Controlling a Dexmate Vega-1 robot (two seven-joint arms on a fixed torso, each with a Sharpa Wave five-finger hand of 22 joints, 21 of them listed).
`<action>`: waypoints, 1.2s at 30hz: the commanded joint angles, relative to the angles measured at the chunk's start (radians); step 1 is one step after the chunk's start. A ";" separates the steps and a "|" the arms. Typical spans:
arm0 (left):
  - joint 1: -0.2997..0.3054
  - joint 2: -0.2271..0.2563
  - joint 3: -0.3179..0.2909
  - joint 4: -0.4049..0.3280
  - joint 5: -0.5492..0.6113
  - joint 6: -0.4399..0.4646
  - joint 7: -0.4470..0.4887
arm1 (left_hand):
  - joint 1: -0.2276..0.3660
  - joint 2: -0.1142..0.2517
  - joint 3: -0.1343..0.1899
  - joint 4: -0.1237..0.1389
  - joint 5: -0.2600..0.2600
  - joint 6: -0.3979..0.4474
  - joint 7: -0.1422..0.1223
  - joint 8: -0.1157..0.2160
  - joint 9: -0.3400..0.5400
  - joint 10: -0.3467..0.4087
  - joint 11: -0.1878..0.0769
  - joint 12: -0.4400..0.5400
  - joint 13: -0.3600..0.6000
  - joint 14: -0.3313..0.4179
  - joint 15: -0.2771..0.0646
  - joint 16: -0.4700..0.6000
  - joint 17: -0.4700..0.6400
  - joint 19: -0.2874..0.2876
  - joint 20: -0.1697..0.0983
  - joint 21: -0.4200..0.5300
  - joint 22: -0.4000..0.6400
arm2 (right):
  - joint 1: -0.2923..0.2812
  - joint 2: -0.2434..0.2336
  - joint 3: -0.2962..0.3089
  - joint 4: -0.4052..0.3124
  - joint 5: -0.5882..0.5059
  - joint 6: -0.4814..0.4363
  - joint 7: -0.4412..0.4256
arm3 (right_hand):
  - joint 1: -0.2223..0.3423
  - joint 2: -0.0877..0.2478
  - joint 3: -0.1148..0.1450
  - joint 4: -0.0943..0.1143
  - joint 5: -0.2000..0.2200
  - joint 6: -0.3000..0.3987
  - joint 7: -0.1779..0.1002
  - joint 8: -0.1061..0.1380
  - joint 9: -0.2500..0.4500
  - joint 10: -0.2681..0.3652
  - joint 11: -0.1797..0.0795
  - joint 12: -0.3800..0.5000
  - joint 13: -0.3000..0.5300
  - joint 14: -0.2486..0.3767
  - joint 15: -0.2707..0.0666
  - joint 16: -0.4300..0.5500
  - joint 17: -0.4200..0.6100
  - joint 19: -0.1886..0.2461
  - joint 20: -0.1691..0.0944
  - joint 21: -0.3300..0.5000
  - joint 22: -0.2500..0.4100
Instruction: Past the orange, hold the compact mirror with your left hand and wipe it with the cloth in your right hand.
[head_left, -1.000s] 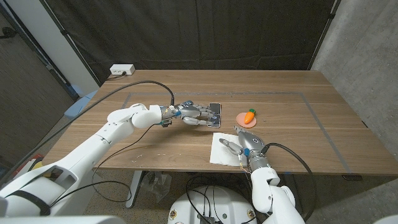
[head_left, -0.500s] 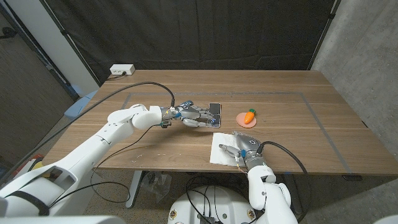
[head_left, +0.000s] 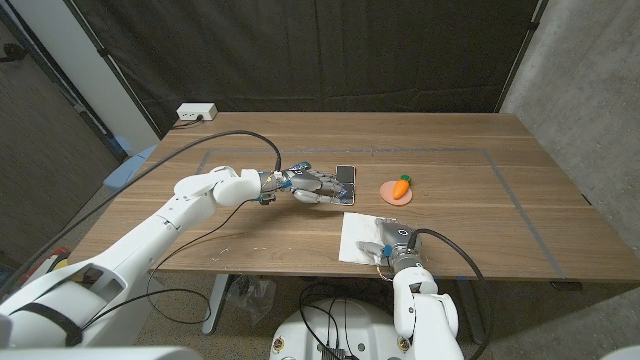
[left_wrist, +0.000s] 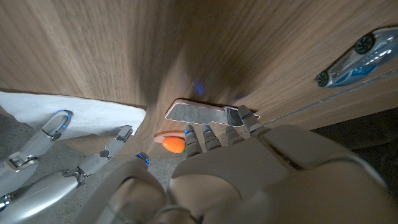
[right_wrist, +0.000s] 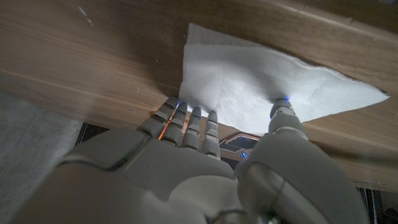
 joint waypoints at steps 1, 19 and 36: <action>-0.014 -0.007 0.005 0.018 -0.003 -0.010 -0.006 | -0.006 0.073 -0.005 -0.002 0.004 -0.011 -0.008 -0.008 0.002 -0.010 0.000 -0.001 0.002 -0.079 -0.029 0.000 0.002 -0.178 0.002 -0.001 0.002 | -0.010 0.051 0.009 0.047 -0.095 -0.002 0.007 | 0.064 -0.004 0.014 -0.001 0.017 0.060 -0.005 0.017 0.003 0.048 -0.015 0.019 0.003 0.037 -0.017 0.007 0.003 0.023 -0.011 0.011 0.002; -0.027 -0.012 0.011 0.043 0.007 -0.027 0.008 | -0.006 0.082 -0.027 -0.002 0.009 -0.029 -0.010 -0.007 0.003 -0.009 -0.037 0.004 0.002 -0.096 -0.032 0.001 0.001 -0.193 -0.003 -0.009 0.004 | -0.031 0.049 0.025 0.086 0.050 0.031 -0.325 | 0.310 0.126 0.065 0.021 0.007 0.763 -0.046 0.173 0.009 0.510 -0.130 0.119 0.002 0.371 -0.186 0.037 0.019 0.186 -0.072 0.085 0.015; -0.026 -0.005 0.022 0.043 0.068 -0.043 0.062 | 0.001 0.085 -0.036 -0.005 0.015 0.061 -0.018 0.019 0.001 0.061 -0.057 0.016 0.001 -0.059 -0.033 0.012 -0.001 -0.164 -0.002 -0.002 0.002 | 0.024 0.055 0.025 0.110 0.174 0.061 -0.654 | 0.335 0.147 0.077 0.020 -0.005 0.782 -0.031 0.176 0.010 0.532 -0.132 0.118 0.002 0.389 -0.190 0.036 0.020 0.193 -0.079 0.093 0.018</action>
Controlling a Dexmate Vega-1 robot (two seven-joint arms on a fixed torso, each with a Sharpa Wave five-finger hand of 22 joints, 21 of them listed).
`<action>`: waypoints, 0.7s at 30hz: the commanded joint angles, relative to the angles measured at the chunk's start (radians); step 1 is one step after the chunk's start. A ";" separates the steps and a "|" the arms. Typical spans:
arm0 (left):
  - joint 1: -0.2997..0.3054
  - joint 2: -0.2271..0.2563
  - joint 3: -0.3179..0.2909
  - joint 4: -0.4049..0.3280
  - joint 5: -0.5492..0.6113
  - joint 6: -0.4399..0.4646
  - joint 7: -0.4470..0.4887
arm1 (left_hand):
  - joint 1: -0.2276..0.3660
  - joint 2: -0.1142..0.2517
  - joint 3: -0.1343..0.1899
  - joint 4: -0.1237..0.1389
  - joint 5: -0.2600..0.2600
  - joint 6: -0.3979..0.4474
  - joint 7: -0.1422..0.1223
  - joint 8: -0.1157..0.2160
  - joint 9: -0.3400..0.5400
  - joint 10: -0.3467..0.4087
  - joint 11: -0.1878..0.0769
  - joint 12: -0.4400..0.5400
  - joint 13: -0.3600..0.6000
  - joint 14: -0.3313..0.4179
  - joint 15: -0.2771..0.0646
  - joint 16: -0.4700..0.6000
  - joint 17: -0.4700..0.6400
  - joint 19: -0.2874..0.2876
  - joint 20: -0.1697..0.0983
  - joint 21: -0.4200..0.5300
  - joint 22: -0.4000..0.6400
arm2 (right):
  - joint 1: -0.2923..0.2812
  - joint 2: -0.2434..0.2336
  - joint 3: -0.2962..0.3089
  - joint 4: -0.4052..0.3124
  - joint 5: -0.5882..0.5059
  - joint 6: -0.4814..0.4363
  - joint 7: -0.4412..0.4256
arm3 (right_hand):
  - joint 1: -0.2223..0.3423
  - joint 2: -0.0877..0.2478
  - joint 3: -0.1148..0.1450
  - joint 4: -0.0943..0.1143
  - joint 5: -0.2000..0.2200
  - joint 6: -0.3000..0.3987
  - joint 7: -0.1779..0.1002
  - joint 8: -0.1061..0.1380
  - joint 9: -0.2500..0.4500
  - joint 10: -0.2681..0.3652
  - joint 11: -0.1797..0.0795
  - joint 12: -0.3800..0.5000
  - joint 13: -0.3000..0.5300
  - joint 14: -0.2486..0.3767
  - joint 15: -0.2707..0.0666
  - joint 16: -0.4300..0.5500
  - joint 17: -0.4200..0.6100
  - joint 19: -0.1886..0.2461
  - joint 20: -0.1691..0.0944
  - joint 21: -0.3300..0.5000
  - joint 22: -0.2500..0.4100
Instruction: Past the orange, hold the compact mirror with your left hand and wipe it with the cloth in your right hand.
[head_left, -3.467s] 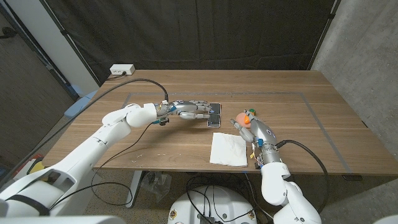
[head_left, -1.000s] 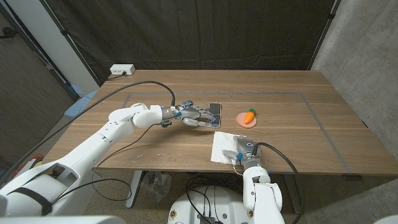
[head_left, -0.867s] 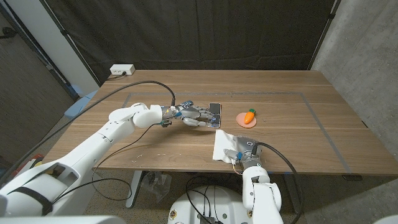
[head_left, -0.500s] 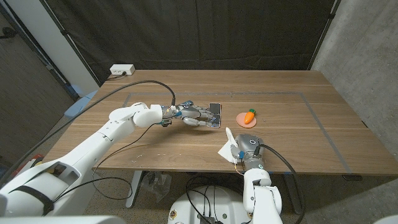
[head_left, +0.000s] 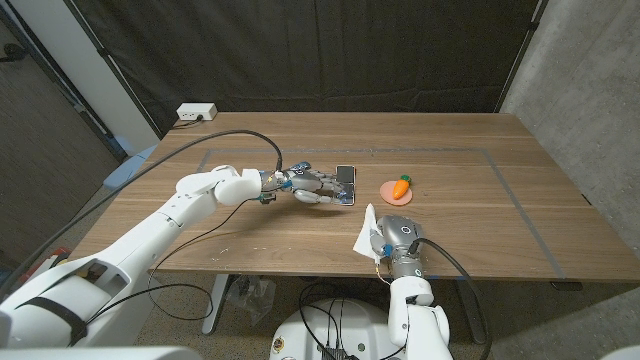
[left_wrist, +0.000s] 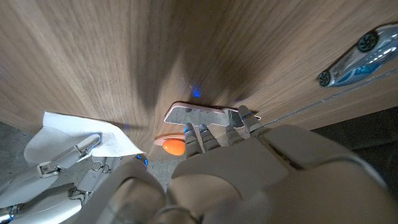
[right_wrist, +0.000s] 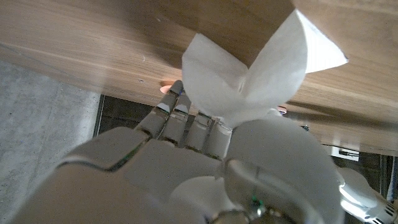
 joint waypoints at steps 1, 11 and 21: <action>-0.004 0.002 0.008 0.008 0.032 -0.017 0.036 | 0.006 0.088 -0.006 0.001 0.006 0.020 0.002 0.009 0.001 0.023 0.000 0.011 0.001 -0.057 -0.033 0.008 0.002 -0.162 -0.002 0.002 0.002 | 0.047 0.000 0.000 0.034 0.070 0.026 -0.270 | 0.015 0.007 0.008 0.000 -0.005 0.013 -0.002 0.004 0.003 0.018 -0.004 0.002 -0.001 0.015 -0.168 0.003 0.004 0.005 -0.014 0.007 0.004; -0.005 0.002 0.006 0.009 0.034 -0.027 0.051 | 0.007 0.090 -0.008 0.001 0.009 0.057 0.002 0.017 0.001 0.058 0.003 0.017 0.001 -0.040 -0.030 0.011 0.001 -0.155 -0.005 0.003 0.001 | 0.137 -0.032 -0.002 0.074 0.083 0.068 -0.445 | 0.027 0.006 0.014 -0.002 -0.012 0.026 -0.012 0.007 0.003 0.029 -0.020 0.000 -0.001 0.024 -0.167 -0.003 0.001 0.008 -0.012 0.012 0.006; 0.015 0.009 -0.004 -0.020 0.031 -0.009 0.049 | 0.008 0.094 -0.007 0.002 0.011 0.078 0.000 0.018 0.002 0.075 0.001 0.015 0.001 -0.035 -0.029 0.010 0.001 -0.154 -0.004 0.002 0.001 | 0.219 -0.081 -0.006 0.099 0.106 0.128 -0.433 | 0.031 0.002 0.016 -0.001 -0.015 0.031 -0.017 0.006 0.003 0.028 -0.028 -0.006 -0.001 0.022 -0.167 -0.011 -0.001 0.010 -0.013 0.016 0.007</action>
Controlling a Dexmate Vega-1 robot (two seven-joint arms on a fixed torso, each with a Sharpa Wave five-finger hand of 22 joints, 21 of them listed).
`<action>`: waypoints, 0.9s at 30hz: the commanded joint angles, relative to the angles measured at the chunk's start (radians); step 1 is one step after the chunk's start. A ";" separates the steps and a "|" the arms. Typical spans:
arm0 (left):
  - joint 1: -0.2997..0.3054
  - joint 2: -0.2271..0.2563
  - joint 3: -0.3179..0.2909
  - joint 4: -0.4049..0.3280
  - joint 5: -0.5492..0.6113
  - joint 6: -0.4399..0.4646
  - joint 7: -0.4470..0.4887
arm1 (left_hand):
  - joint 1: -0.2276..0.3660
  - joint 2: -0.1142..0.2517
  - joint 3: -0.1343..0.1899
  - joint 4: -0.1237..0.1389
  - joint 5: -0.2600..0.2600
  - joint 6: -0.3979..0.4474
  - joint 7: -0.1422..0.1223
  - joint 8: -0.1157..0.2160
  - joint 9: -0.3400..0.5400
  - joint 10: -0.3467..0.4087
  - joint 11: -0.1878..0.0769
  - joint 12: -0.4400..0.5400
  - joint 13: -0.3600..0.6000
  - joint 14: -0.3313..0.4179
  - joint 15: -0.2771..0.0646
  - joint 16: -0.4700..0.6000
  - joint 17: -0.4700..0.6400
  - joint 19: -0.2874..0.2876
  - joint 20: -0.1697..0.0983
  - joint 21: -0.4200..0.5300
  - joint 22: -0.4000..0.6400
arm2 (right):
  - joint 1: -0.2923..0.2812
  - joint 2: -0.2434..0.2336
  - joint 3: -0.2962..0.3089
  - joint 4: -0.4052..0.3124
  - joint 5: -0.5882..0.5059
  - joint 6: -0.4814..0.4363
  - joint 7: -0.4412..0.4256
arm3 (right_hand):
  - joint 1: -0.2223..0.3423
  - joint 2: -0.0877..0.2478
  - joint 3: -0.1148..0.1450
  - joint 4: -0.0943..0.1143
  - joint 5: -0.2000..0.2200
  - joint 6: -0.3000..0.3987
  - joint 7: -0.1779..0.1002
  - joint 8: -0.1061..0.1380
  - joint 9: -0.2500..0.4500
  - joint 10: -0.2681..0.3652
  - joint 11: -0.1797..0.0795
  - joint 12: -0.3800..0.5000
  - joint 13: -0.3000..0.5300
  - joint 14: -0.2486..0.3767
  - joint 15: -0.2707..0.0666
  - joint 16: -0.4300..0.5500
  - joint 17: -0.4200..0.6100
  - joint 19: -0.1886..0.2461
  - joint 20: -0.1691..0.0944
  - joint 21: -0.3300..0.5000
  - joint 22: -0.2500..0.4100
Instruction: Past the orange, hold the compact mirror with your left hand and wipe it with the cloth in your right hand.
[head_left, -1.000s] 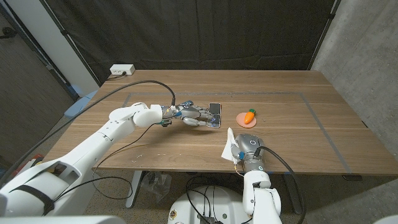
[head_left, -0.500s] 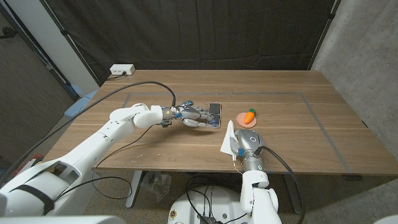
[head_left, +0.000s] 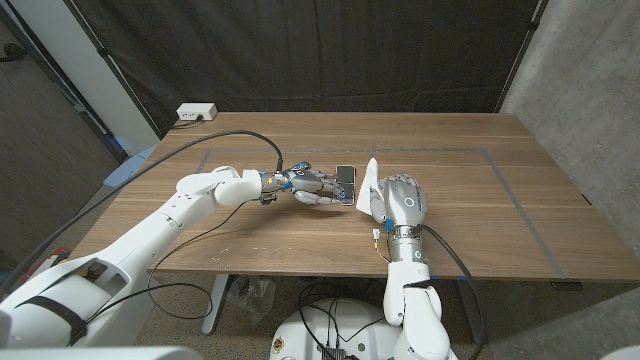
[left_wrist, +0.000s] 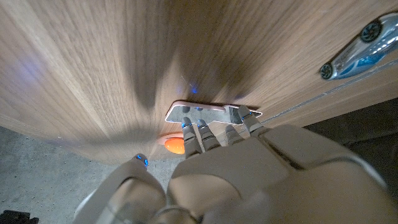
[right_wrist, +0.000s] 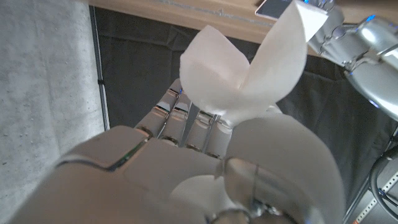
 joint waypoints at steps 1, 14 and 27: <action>0.021 0.007 -0.011 -0.030 0.000 0.016 0.001 | 0.008 0.095 -0.007 0.002 0.008 -0.001 -0.001 0.000 0.002 -0.002 -0.004 -0.003 0.001 -0.026 -0.029 0.005 0.001 -0.153 -0.003 0.002 0.003 | 0.103 -0.051 -0.007 0.038 0.030 0.067 -0.053 | 0.012 -0.004 0.008 0.000 0.000 0.016 -0.008 0.003 0.005 0.004 -0.009 -0.006 0.004 0.012 -0.167 -0.004 0.001 0.009 -0.015 0.008 0.002; 0.042 0.013 -0.016 -0.068 -0.005 0.049 -0.024 | 0.008 0.095 -0.011 0.002 0.012 -0.019 0.001 -0.018 0.003 -0.041 0.012 -0.022 0.003 0.107 -0.051 0.038 0.005 -0.101 0.010 0.019 0.005 | 0.208 -0.078 -0.020 0.083 0.047 0.118 -0.041 | 0.016 -0.006 0.012 0.003 -0.003 0.023 -0.014 0.002 0.004 0.005 -0.024 -0.014 0.004 0.015 -0.169 -0.010 0.001 0.014 -0.019 0.014 0.003; 0.050 0.014 -0.012 -0.090 -0.006 0.082 -0.065 | 0.011 0.092 -0.013 0.000 0.016 -0.004 0.033 -0.017 0.003 -0.013 0.037 -0.011 0.002 0.168 -0.114 0.037 0.003 -0.051 0.008 0.037 0.005 | 0.275 -0.093 -0.037 0.104 0.064 0.159 -0.023 | 0.024 -0.006 0.010 0.002 -0.006 0.030 -0.018 0.002 0.004 0.010 -0.032 -0.018 0.004 0.023 -0.174 -0.008 0.004 0.023 -0.025 0.021 0.004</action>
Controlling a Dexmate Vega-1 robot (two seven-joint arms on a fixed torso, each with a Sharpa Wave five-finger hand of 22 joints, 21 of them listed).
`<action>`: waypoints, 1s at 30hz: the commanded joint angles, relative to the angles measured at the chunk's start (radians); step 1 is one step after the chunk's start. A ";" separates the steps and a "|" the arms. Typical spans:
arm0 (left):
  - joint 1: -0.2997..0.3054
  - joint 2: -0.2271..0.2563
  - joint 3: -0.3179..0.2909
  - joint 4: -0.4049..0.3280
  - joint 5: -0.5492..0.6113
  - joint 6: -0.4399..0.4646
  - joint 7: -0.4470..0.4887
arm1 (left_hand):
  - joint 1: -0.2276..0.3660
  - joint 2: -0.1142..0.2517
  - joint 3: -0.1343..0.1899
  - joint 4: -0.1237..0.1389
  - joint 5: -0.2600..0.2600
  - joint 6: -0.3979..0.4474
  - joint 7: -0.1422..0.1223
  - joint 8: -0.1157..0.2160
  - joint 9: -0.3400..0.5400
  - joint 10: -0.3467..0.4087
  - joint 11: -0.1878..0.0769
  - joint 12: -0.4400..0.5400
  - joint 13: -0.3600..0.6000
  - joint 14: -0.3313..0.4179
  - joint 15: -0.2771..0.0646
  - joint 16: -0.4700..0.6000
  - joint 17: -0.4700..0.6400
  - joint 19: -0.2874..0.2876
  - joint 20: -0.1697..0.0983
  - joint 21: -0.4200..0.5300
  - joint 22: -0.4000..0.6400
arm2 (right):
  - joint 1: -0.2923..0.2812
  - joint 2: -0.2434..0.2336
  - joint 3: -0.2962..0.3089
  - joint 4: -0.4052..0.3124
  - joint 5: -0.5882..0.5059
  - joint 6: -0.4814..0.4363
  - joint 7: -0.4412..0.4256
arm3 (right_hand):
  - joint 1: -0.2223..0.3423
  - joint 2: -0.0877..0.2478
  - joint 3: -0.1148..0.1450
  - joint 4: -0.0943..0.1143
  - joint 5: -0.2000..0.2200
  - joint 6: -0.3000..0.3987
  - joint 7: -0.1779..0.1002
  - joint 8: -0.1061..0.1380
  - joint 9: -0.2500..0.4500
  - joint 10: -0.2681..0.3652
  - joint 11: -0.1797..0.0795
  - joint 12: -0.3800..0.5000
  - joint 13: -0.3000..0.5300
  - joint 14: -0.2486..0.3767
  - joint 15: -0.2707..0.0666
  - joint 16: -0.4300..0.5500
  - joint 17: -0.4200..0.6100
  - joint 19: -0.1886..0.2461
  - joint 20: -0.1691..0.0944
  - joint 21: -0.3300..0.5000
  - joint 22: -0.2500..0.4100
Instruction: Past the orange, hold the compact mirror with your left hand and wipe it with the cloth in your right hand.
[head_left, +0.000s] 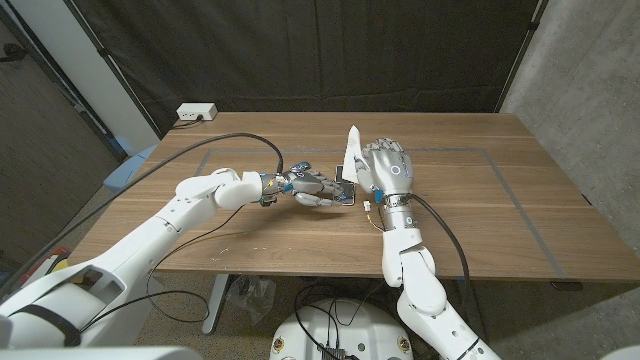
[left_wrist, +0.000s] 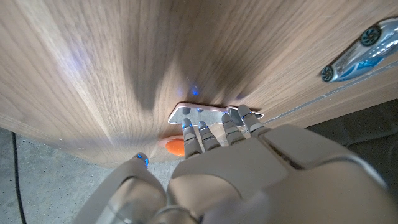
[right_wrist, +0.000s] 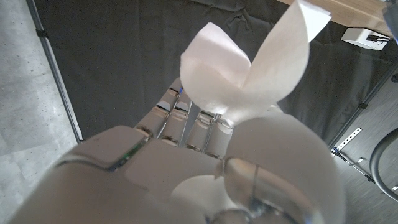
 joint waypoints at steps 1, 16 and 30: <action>0.009 0.000 0.003 -0.020 -0.003 0.026 -0.029 | 0.001 0.083 -0.004 0.000 0.008 0.008 0.011 -0.001 0.003 0.009 0.005 0.010 0.002 0.007 -0.117 0.003 0.001 -0.051 -0.001 0.008 0.002 | 0.074 -0.012 -0.015 0.030 0.025 0.047 0.015 | 0.015 0.003 0.008 -0.001 0.001 0.020 -0.008 0.003 0.005 0.002 -0.013 -0.004 0.001 0.008 -0.174 0.001 0.003 0.014 -0.022 0.010 0.004; 0.018 0.002 0.003 -0.034 0.006 0.036 -0.025 | 0.002 0.082 -0.005 0.000 0.009 0.005 0.013 -0.004 0.003 0.010 0.008 0.008 0.002 0.001 -0.119 -0.009 0.000 -0.053 -0.001 0.006 0.002 | 0.206 -0.002 -0.051 0.169 0.038 0.059 0.071 | 0.039 0.013 0.000 -0.002 -0.003 0.033 -0.011 0.000 0.003 0.036 -0.018 -0.003 0.002 0.057 -0.182 0.025 0.017 0.025 -0.032 0.021 0.005; 0.019 0.003 0.002 -0.036 0.010 0.042 -0.023 | 0.002 0.082 -0.006 0.000 0.010 0.017 0.013 -0.002 0.003 0.022 0.006 0.011 0.002 0.008 -0.111 -0.015 -0.001 -0.051 -0.005 0.006 0.002 | 0.317 0.004 -0.105 0.308 0.030 0.028 0.128 | 0.048 0.010 -0.003 -0.004 -0.004 0.040 -0.009 -0.001 0.003 0.043 -0.020 -0.005 0.002 0.063 -0.182 0.023 0.017 0.028 -0.037 0.025 0.006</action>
